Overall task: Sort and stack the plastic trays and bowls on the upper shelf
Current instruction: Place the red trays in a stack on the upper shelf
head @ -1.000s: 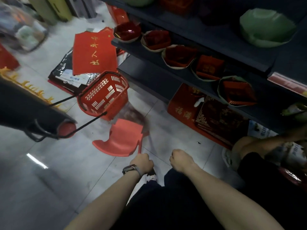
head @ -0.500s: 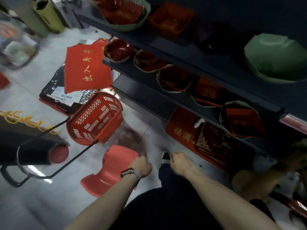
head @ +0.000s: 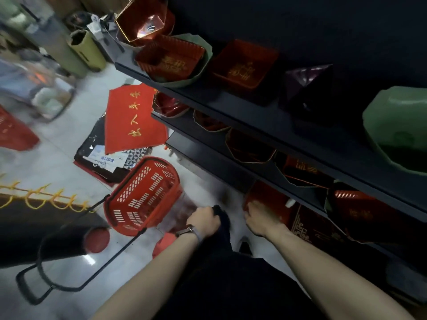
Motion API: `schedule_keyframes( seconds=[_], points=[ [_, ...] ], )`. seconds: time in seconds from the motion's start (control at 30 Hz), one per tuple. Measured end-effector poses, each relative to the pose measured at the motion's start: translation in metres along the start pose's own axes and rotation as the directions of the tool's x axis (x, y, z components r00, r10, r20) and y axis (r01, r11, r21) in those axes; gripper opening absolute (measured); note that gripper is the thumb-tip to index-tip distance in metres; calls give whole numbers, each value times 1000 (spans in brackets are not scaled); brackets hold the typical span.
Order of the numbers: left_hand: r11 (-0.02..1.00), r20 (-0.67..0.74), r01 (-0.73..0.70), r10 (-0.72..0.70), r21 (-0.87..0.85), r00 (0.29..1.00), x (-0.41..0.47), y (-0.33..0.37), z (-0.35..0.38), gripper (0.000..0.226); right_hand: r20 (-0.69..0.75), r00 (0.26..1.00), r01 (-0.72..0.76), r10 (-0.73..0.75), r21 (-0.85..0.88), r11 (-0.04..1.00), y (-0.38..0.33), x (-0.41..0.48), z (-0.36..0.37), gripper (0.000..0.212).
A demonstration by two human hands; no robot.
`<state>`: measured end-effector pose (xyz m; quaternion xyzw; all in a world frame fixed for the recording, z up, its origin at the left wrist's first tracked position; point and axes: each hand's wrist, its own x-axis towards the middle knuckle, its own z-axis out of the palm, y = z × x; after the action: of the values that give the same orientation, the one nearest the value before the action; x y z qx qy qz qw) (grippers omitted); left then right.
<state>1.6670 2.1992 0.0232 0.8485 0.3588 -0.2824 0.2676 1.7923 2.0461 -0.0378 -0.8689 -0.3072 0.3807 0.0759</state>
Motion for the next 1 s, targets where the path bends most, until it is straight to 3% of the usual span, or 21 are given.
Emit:
schedule_keyframes(
  seconds=[0.1, 0.3, 0.4, 0.67, 0.8, 1.0],
  points=[
    [999, 25, -34, 33, 39, 999, 25, 5, -20, 27, 16, 998, -54, 53, 90, 994, 4, 24, 0, 21],
    [970, 113, -199, 185, 138, 976, 106, 8, -54, 30, -147, 974, -101, 171, 392, 914, -9, 65, 0, 37],
    [935, 138, -307, 286, 178, 948, 136, 9, -60, 27, -134, 958, -164, 255, 476, 864, -23, 76, 6, 22],
    [825, 243, -493, 436, 276, 867, 211, -19, -16, 30, -165, 908, -252, 384, 517, 818, -26, 115, 72, 28],
    [794, 205, -546, 507, 267, 837, 252, -39, 24, 40, -213, 871, -287, 442, 509, 812, -14, 145, 123, 43],
    [718, 111, -623, 623, 311, 774, 314, -78, 96, 37, -348, 820, -236, 454, 518, 822, 5, 193, 216, 41]
  ],
)
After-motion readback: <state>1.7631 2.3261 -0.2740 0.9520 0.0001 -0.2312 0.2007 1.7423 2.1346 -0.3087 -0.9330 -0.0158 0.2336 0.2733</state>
